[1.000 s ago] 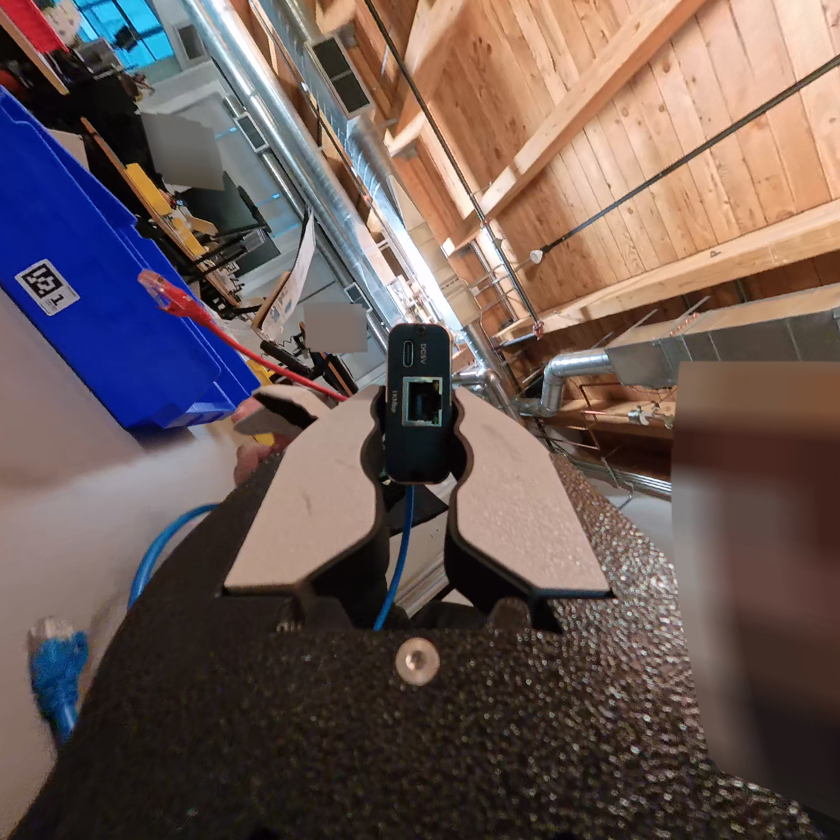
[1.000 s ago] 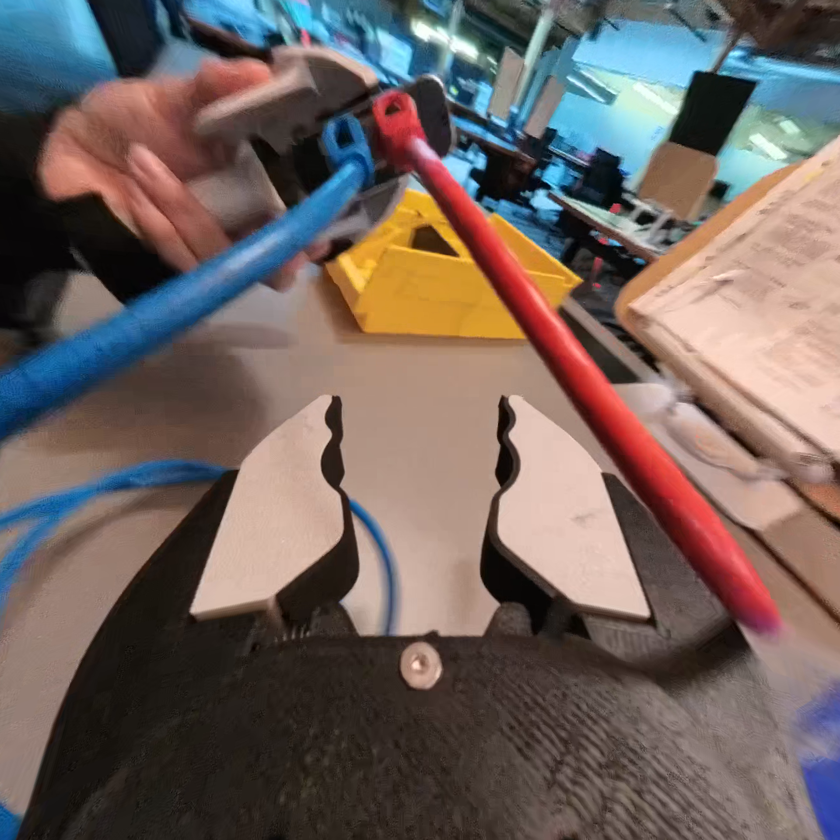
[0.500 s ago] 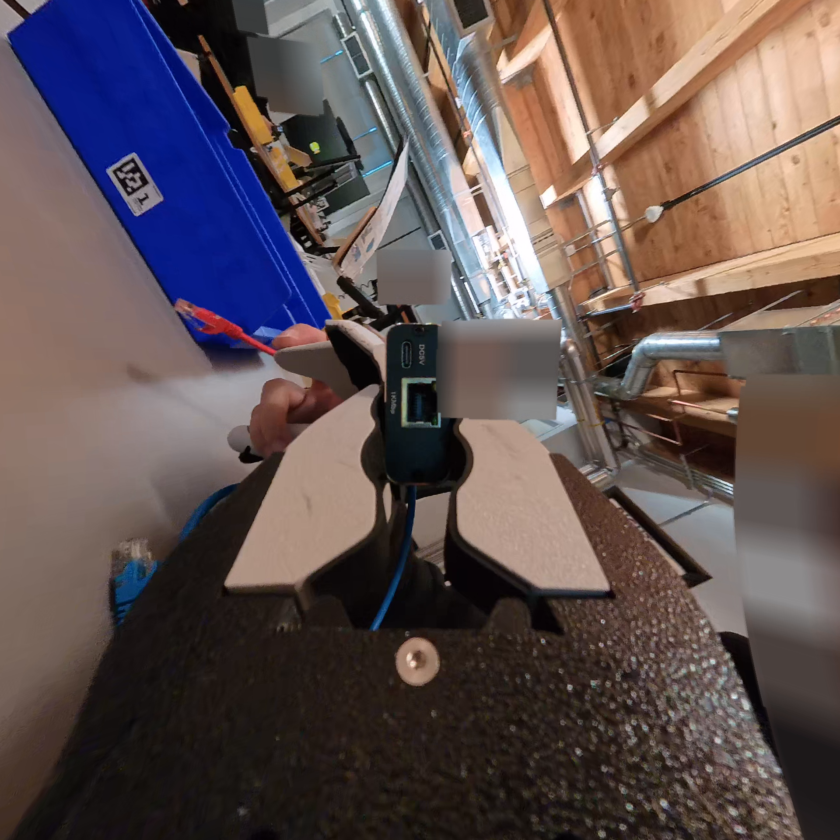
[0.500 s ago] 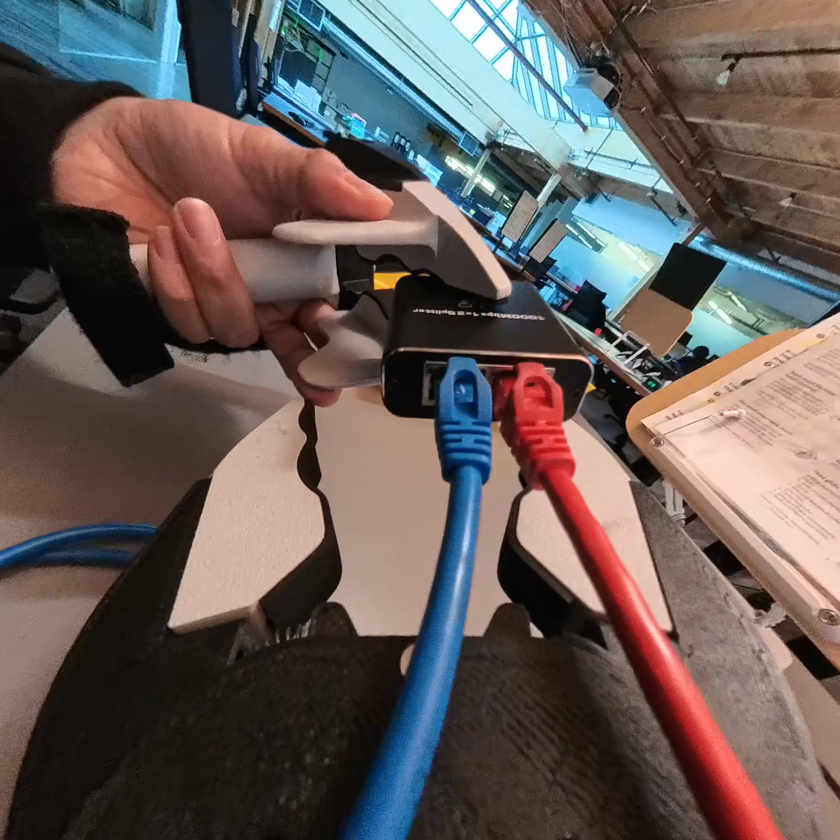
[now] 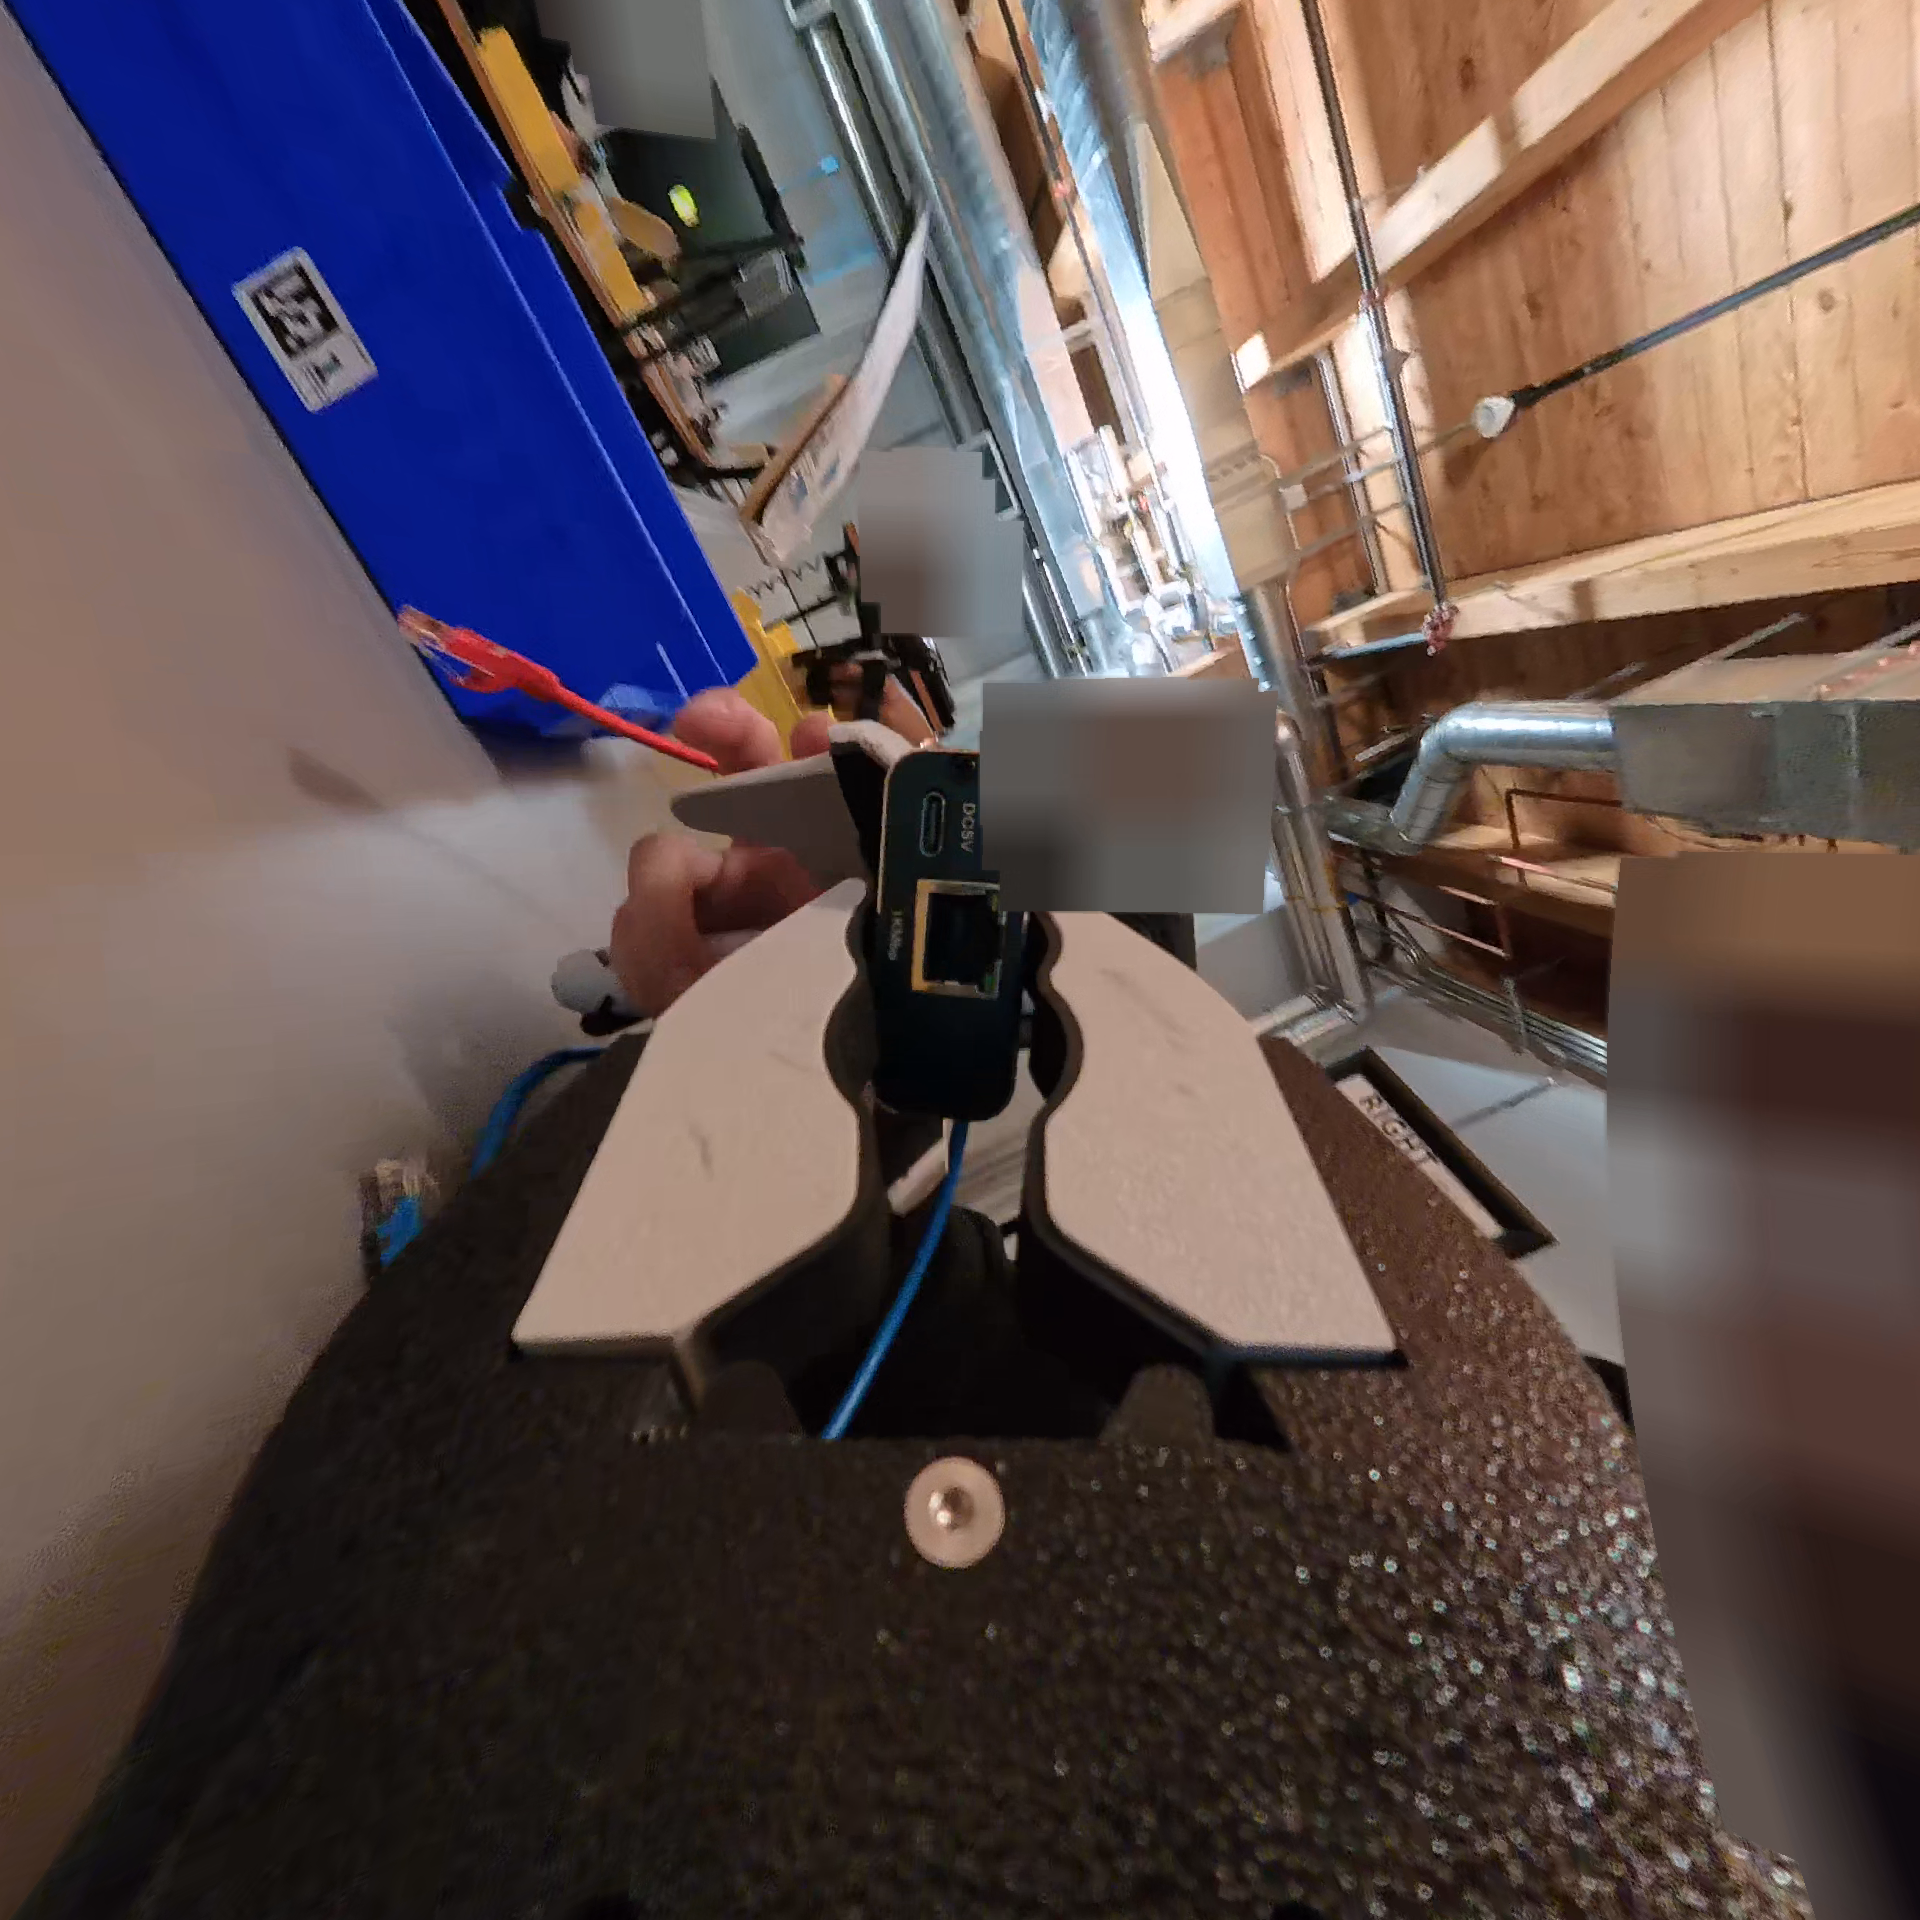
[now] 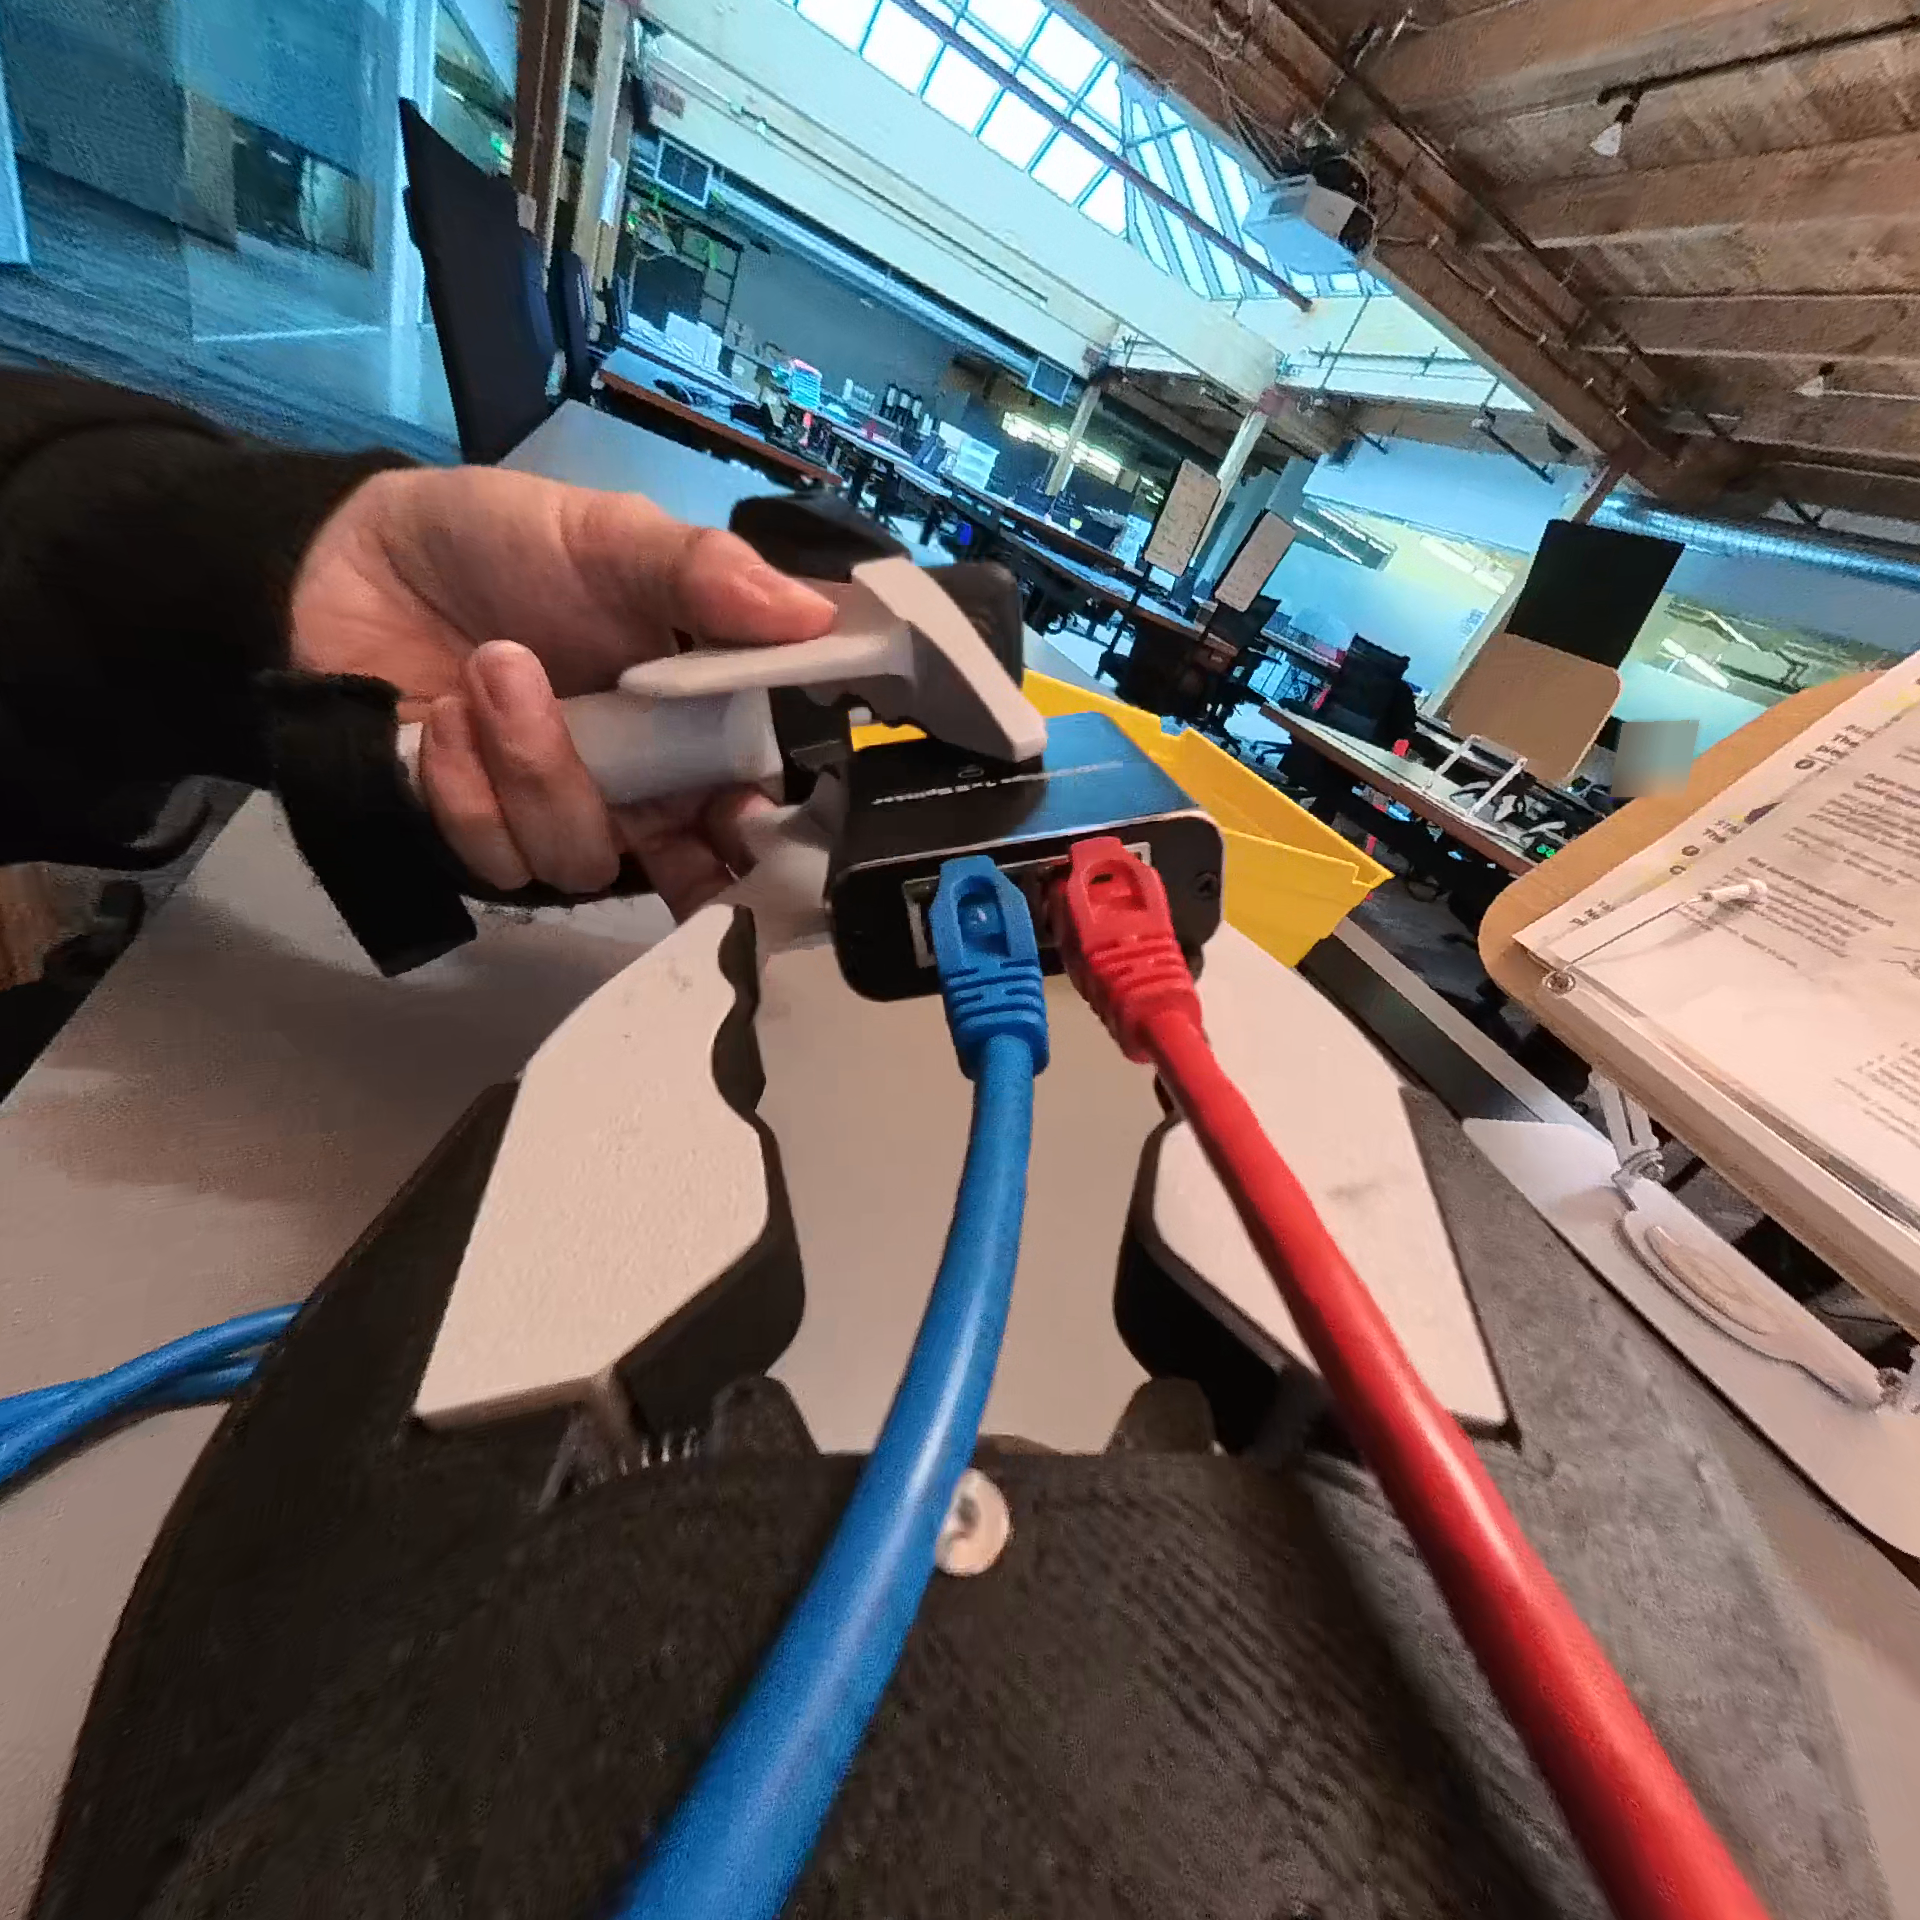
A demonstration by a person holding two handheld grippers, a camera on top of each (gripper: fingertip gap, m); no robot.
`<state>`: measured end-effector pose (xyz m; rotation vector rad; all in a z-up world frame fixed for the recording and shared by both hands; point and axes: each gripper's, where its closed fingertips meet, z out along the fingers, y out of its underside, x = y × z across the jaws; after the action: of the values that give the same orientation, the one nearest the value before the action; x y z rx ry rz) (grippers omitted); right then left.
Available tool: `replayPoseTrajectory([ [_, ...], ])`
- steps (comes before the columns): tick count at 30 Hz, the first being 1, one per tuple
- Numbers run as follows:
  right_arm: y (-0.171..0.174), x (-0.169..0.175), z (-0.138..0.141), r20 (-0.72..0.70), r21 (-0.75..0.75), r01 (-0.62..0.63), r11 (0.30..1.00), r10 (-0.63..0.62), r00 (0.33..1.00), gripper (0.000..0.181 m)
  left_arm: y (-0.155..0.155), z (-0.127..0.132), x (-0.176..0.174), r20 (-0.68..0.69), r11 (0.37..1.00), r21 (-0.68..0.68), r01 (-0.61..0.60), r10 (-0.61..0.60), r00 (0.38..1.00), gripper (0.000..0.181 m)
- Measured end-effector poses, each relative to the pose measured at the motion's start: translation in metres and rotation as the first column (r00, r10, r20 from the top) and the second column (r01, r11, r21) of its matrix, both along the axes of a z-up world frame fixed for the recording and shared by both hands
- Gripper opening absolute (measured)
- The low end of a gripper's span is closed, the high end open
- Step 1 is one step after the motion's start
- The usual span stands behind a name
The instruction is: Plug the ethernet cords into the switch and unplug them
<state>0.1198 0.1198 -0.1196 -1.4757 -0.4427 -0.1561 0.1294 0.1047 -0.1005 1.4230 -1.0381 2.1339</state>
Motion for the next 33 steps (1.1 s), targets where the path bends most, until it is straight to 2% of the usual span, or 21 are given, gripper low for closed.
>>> replayPoseTrajectory([
  [1, 0.0, 0.001, -0.001, 0.003, -0.005, 0.002, 1.0, -0.002, 1.0, 0.071, -0.002, -0.002, -0.002, -0.001, 1.0, 0.014, 0.026, -0.026, 1.0, 0.024],
  [3, -0.002, 0.006, 0.007, -0.022, 0.039, 0.022, 0.999, -0.021, 1.0, 0.085, -0.007, -0.003, -0.006, 0.007, 0.996, 0.033, 0.084, -0.084, 0.996, 0.024],
  [6, -0.006, 0.0, 0.005, -0.012, 0.019, -0.039, 0.999, 0.039, 0.999, 0.075, -0.011, -0.008, -0.007, 0.0, 0.991, 0.032, 0.129, -0.13, 0.992, 0.024],
  [10, -0.003, -0.001, -0.001, 0.058, 0.005, -0.011, 1.0, 0.011, 0.998, 0.066, -0.008, -0.014, -0.004, -0.023, 0.992, -0.003, 0.129, -0.129, 0.991, 0.025],
  [15, 0.001, 0.003, -0.004, -0.004, -0.036, 0.01, 0.999, -0.01, 1.0, 0.065, -0.002, -0.017, 0.003, -0.009, 0.998, 0.012, 0.066, -0.065, 0.998, 0.028],
  [17, 0.002, 0.005, -0.003, -0.02, -0.032, 0.023, 0.999, -0.024, 1.0, 0.065, 0.002, -0.014, 0.006, 0.03, 0.999, 0.034, 0.024, -0.025, 0.999, 0.03],
  [19, 0.0, 0.006, 0.002, -0.102, -0.014, 0.0, 1.0, -0.001, 0.995, 0.064, 0.01, -0.004, 0.006, 0.099, 0.998, 0.059, -0.025, 0.019, 0.995, 0.037],
  [21, -0.005, 0.009, 0.011, -0.218, 0.025, -0.037, 0.999, 0.042, 0.975, 0.064, 0.017, 0.006, 0.003, 0.216, 0.979, 0.177, -0.098, 0.058, 0.975, 0.043],
  [22, -0.008, 0.011, 0.014, -0.269, 0.036, -0.054, 0.998, 0.062, 0.961, 0.064, 0.019, 0.013, 0.0, 0.302, 0.953, 0.263, -0.151, 0.068, 0.951, 0.041],
  [23, -0.01, 0.015, 0.015, -0.308, 0.045, -0.06, 0.997, 0.071, 0.949, 0.064, 0.02, 0.019, -0.004, 0.395, 0.912, 0.35, -0.216, 0.066, 0.917, 0.041],
  [24, -0.011, 0.017, 0.015, -0.342, 0.05, -0.074, 0.996, 0.087, 0.936, 0.064, 0.02, 0.023, -0.008, 0.483, 0.845, 0.448, -0.291, 0.045, 0.874, 0.042],
  [25, -0.013, 0.017, 0.017, -0.373, 0.063, -0.091, 0.994, 0.108, 0.921, 0.064, 0.021, 0.022, -0.01, 0.56, 0.744, 0.551, -0.378, 0.006, 0.828, 0.042],
  [26, -0.014, 0.018, 0.018, -0.407, 0.074, -0.103, 0.992, 0.125, 0.905, 0.065, 0.024, 0.017, -0.011, 0.621, 0.606, 0.642, -0.47, -0.05, 0.782, 0.044],
  [27, -0.014, 0.018, 0.019, -0.435, 0.081, -0.119, 0.99, 0.142, 0.889, 0.065, 0.028, 0.009, -0.01, 0.662, 0.439, 0.704, -0.559, -0.12, 0.74, 0.049],
  [28, -0.015, 0.017, 0.021, -0.457, 0.089, -0.137, 0.987, 0.163, 0.874, 0.064, 0.031, 0.001, -0.01, 0.686, 0.269, 0.725, -0.634, -0.201, 0.7, 0.056],
  [29, -0.016, 0.015, 0.022, -0.475, 0.098, -0.159, 0.982, 0.186, 0.86, 0.064, 0.033, -0.005, -0.01, 0.694, 0.125, 0.711, -0.692, -0.282, 0.662, 0.06],
  [30, -0.016, 0.014, 0.023, -0.491, 0.105, -0.175, 0.979, 0.204, 0.847, 0.064, 0.032, -0.01, -0.01, 0.688, 0.018, 0.682, -0.731, -0.355, 0.633, 0.06],
  [31, -0.017, 0.013, 0.024, -0.514, 0.111, -0.192, 0.975, 0.221, 0.829, 0.064, 0.029, -0.013, -0.01, 0.679, -0.055, 0.652, -0.757, -0.403, 0.614, 0.06],
  [32, -0.016, 0.011, 0.024, -0.535, 0.112, -0.213, 0.971, 0.24, 0.81, 0.064, 0.025, -0.013, -0.008, 0.682, -0.094, 0.619, -0.78, -0.429, 0.593, 0.06],
  [33, -0.016, 0.008, 0.023, -0.551, 0.109, -0.235, 0.966, 0.256, 0.794, 0.064, 0.019, -0.012, -0.008, 0.693, -0.1, 0.59, -0.801, -0.447, 0.566, 0.06],
])
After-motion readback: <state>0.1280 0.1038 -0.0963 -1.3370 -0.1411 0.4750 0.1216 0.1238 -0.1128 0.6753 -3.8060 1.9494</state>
